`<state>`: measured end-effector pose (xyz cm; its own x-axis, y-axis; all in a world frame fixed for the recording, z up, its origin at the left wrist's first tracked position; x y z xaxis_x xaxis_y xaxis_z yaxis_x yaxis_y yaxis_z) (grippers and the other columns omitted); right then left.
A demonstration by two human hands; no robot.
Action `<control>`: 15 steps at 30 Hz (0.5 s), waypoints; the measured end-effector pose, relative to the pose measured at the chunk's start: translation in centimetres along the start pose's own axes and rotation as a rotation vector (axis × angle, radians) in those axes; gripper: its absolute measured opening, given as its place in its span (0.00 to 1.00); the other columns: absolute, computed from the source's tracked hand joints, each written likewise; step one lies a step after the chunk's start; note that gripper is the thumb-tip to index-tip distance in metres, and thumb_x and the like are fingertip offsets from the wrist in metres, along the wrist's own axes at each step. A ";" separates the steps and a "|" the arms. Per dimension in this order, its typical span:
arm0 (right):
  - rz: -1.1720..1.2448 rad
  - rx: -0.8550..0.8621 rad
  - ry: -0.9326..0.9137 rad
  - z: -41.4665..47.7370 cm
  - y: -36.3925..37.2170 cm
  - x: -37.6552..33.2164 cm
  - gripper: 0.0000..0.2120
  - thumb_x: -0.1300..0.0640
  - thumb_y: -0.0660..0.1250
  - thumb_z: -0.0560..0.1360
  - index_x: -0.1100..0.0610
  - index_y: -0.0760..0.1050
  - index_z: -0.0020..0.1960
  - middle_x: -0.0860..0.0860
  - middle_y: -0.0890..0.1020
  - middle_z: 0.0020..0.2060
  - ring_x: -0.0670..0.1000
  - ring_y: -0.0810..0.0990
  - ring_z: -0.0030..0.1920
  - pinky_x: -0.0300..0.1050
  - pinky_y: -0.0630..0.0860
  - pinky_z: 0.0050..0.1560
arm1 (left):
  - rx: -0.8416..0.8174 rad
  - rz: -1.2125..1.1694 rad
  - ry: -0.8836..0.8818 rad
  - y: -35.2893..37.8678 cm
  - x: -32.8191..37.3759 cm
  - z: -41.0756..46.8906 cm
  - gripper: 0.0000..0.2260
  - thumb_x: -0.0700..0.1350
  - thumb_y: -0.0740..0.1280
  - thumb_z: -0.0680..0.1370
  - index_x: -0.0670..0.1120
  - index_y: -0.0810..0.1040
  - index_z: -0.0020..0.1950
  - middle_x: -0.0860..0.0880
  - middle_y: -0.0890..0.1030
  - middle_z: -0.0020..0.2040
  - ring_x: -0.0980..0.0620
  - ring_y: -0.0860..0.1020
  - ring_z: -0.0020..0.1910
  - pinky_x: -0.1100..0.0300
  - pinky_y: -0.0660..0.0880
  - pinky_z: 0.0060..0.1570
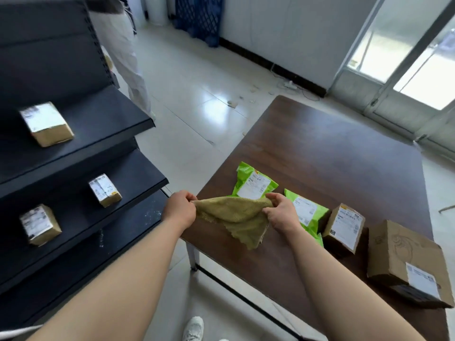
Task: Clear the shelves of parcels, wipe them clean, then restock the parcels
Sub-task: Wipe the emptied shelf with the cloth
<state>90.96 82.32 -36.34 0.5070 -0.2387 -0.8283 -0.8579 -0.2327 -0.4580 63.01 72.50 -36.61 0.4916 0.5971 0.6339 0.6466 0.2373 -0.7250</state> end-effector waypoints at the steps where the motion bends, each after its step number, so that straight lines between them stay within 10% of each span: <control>1: 0.001 -0.032 -0.038 0.0 0.4 -1.2 0.22 0.73 0.64 0.70 0.59 0.77 0.62 0.55 0.81 0.52 0.49 0.79 0.47 0.36 0.78 0.47 | 0.021 -0.015 -0.022 -1.1 -0.5 -0.4 0.09 0.39 0.61 0.77 0.49 0.79 0.46 0.48 0.81 0.49 0.48 0.76 0.46 0.58 0.72 0.44; 10: 0.032 -0.540 -0.186 -3.9 9.4 -9.5 0.23 0.74 0.63 0.69 0.51 0.80 0.56 0.53 0.84 0.53 0.54 0.82 0.54 0.51 0.78 0.59 | 0.064 -0.077 -0.195 -7.4 -6.2 -6.8 0.11 0.39 0.61 0.74 0.51 0.79 0.40 0.52 0.80 0.43 0.52 0.77 0.42 0.60 0.73 0.38; 15: -0.059 -0.856 -0.280 -10.0 16.0 -13.4 0.24 0.77 0.60 0.71 0.56 0.77 0.60 0.58 0.82 0.50 0.55 0.80 0.48 0.48 0.79 0.54 | 0.158 -0.234 -0.199 -10.6 -8.8 -10.8 0.12 0.40 0.60 0.79 0.49 0.79 0.58 0.48 0.79 0.57 0.48 0.77 0.55 0.59 0.73 0.52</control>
<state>71.29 72.41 -29.36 0.4131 0.0083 -0.9106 -0.4190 -0.8861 -0.1981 58.14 56.41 -31.59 0.2075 0.6466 0.7341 0.6226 0.4916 -0.6089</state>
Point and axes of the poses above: each hand's wrist, its own z-axis towards the middle knuckle, its own y-axis out of the palm, x = y × z, the point moved 10 cm from there along z, towards the middle knuckle
